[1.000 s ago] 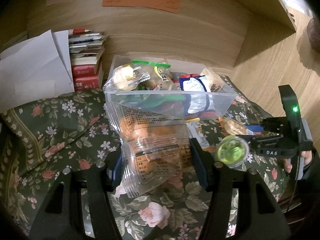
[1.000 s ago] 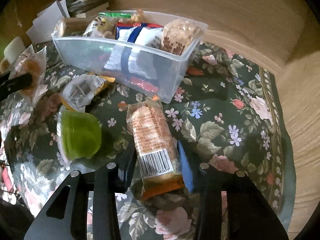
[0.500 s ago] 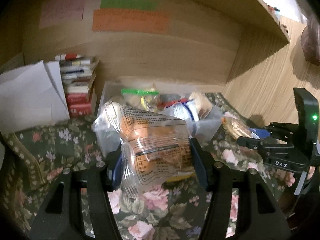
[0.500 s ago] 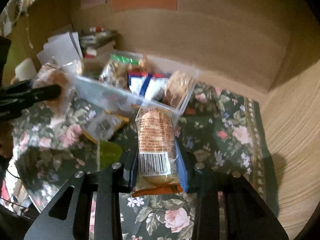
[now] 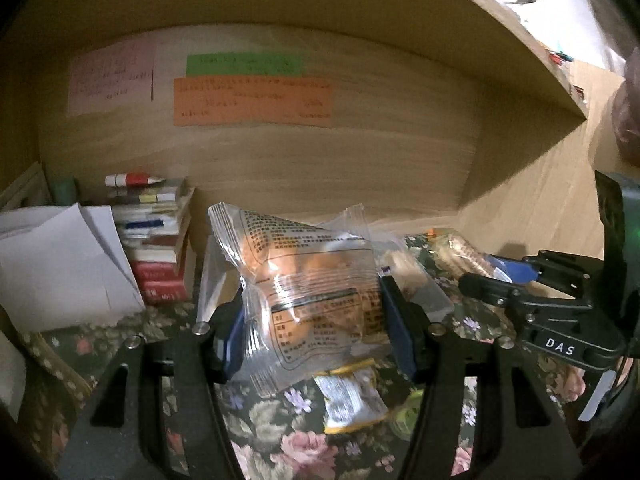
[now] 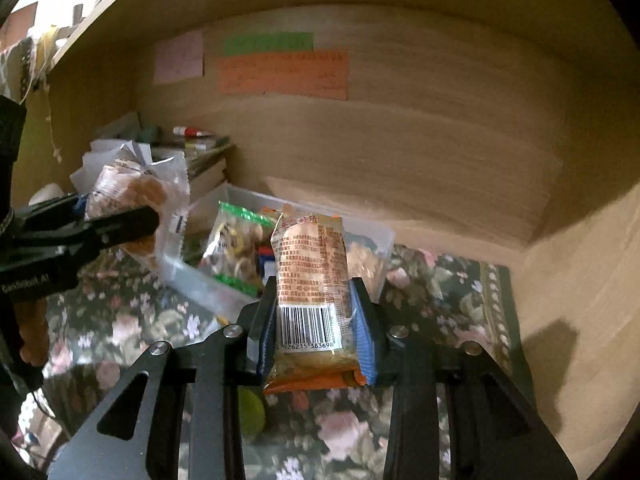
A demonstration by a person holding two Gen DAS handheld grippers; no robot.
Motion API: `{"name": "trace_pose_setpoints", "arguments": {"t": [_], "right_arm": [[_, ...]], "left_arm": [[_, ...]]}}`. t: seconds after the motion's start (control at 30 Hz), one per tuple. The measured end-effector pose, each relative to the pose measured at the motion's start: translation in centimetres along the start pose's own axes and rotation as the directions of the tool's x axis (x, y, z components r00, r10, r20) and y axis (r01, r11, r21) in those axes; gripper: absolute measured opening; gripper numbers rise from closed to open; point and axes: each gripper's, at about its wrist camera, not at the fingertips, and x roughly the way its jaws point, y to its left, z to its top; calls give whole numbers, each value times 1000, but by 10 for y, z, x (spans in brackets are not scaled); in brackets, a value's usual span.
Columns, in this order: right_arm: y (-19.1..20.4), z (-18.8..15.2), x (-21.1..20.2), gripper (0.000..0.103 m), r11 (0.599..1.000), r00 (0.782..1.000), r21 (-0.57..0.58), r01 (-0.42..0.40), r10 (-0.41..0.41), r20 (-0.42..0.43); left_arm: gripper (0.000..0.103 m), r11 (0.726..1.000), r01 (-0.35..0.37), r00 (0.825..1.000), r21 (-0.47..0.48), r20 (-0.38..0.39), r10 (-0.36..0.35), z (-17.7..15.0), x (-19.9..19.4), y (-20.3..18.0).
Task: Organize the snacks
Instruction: 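Carry both snacks over the clear bin and open both tools to release them, then grasp the white-and-yellow chip bag with the left tool while the right tool grasps the green cup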
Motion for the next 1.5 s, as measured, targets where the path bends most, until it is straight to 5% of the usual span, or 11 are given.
{"name": "trace_pose_setpoints", "arguments": {"t": [0.93, 1.27, 1.5], "right_arm": [[-7, 29, 103, 33, 999, 989, 37, -36, 41, -144], [-2, 34, 89, 53, 1000, 994, 12, -11, 13, -108], [0, 29, 53, 55, 1000, 998, 10, -12, 13, -61]], "left_arm": [[64, 998, -60, 990, 5, -129, 60, 11, 91, 25], [71, 999, -36, 996, -20, -86, 34, 13, 65, 24], [78, 999, -35, 999, -10, -30, 34, 13, 26, 16]]}}
